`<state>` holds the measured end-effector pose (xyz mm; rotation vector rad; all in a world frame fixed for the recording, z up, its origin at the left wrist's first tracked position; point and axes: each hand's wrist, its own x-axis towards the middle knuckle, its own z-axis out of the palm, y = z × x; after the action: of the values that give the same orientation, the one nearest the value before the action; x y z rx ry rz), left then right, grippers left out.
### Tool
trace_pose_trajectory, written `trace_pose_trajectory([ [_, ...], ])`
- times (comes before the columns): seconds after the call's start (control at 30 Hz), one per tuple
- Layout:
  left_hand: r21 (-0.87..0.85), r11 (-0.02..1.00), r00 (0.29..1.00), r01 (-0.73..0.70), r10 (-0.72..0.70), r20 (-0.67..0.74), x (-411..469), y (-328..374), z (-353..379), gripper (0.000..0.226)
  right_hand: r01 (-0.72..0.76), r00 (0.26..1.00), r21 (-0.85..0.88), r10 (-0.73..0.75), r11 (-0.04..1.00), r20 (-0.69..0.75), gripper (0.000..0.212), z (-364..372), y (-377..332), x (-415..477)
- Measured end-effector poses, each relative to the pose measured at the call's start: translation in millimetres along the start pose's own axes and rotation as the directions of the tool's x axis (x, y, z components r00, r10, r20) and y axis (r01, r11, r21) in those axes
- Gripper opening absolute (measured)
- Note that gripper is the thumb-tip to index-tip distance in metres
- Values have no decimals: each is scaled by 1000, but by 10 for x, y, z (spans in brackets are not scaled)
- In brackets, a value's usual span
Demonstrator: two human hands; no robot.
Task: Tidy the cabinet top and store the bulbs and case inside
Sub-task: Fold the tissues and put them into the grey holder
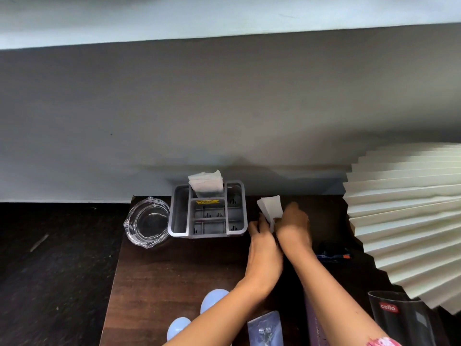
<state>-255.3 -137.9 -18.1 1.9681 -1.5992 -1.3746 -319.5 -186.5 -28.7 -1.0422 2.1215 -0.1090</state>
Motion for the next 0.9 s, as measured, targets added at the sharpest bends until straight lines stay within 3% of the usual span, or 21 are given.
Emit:
trace_pose_trajectory([
  [0.2, -94, 995, 1000, -20, 18, -22, -103, 78, -45, 39, 69, 998, 43, -70, 997, 3, 35, -168, 24, -30],
  [0.33, -142, 982, 981, -123, 98, -170, -266, 108, -165, 19, 176, 984, 184, -178, 967, -8, 28, -366, 34, -179],
  [0.4, -152, 969, 956, -194, 153, -248, -363, 150, -281, 8, 242, 969, 281, -248, 929, -15, 15, -450, 16, -287],
  [0.43, -156, 962, 946, -222, 174, -274, -400, 156, -337, 14, 265, 962, 323, -273, 908, -21, 11, -485, -3, -360],
  [0.5, -160, 951, 923, -265, 202, -328, -445, 134, -461, 18, 306, 944, 427, -331, 851, -16, 13, -544, -59, -522],
  [0.6, -164, 942, 883, -292, 200, -425, -434, 11, -661, 6, 374, 903, 523, -430, 766, -17, 17, -546, -144, -700],
  [0.77, -201, 938, 857, -284, 154, -491, -378, -269, -996, 17, 438, 858, 496, -514, 750, 19, 24, -347, -298, -821],
  [0.9, -181, 942, 824, -282, 141, -548, -336, -435, -1229, 18, 587, 794, 331, -605, 738, -60, 19, -209, -472, -853],
])
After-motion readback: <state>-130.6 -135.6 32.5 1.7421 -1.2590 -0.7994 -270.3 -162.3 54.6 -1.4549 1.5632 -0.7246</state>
